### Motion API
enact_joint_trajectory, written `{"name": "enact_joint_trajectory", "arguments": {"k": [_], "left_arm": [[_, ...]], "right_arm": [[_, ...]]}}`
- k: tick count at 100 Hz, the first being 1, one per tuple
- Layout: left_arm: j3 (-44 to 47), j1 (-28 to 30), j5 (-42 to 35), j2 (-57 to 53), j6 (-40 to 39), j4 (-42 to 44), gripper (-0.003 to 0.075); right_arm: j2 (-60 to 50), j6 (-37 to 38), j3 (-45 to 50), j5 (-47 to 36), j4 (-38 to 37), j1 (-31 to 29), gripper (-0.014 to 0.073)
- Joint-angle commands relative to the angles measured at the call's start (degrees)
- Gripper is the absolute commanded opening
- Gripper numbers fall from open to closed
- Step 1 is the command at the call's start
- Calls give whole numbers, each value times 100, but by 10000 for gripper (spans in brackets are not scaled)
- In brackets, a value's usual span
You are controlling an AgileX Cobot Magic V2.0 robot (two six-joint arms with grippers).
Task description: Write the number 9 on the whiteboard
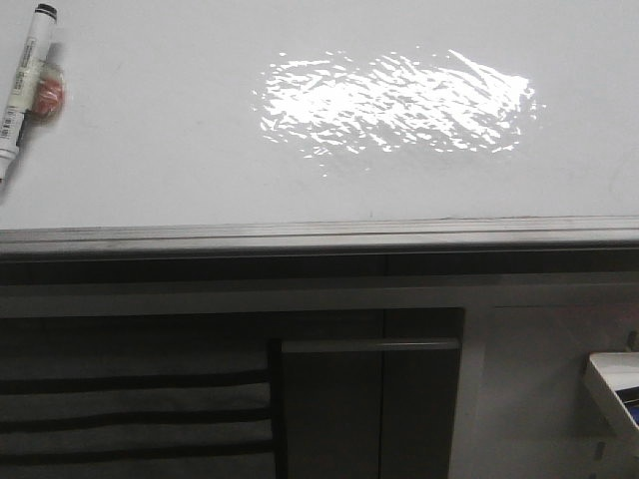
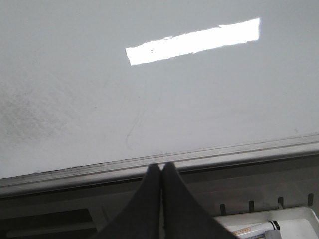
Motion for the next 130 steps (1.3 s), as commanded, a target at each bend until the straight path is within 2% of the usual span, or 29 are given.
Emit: {"name": "enact_joint_trajectory", "arguments": {"k": [1, 76, 95, 103, 115, 130], "left_arm": [[162, -8, -425, -148, -12, 4, -20], [162, -8, -536, -148, -12, 4, -20], [162, -8, -627, -148, -12, 4, -20], [145, -8, -845, -148, -12, -45, -20], [-113, -8, -987, -148, -112, -50, -20], [-884, -8, -411, -63, -180, -499, -20]], "right_arm": [[-103, -40, 164, -460, -7, -30, -72], [-103, -40, 164, -504, -7, -30, -72], [-103, -40, 164, -969, -896, -30, -72], [-103, -40, 92, -1046, -899, -30, -72], [-103, -40, -256, -792, -699, -30, -72], [15, -40, -1041, -121, -645, -30, -72]]}}
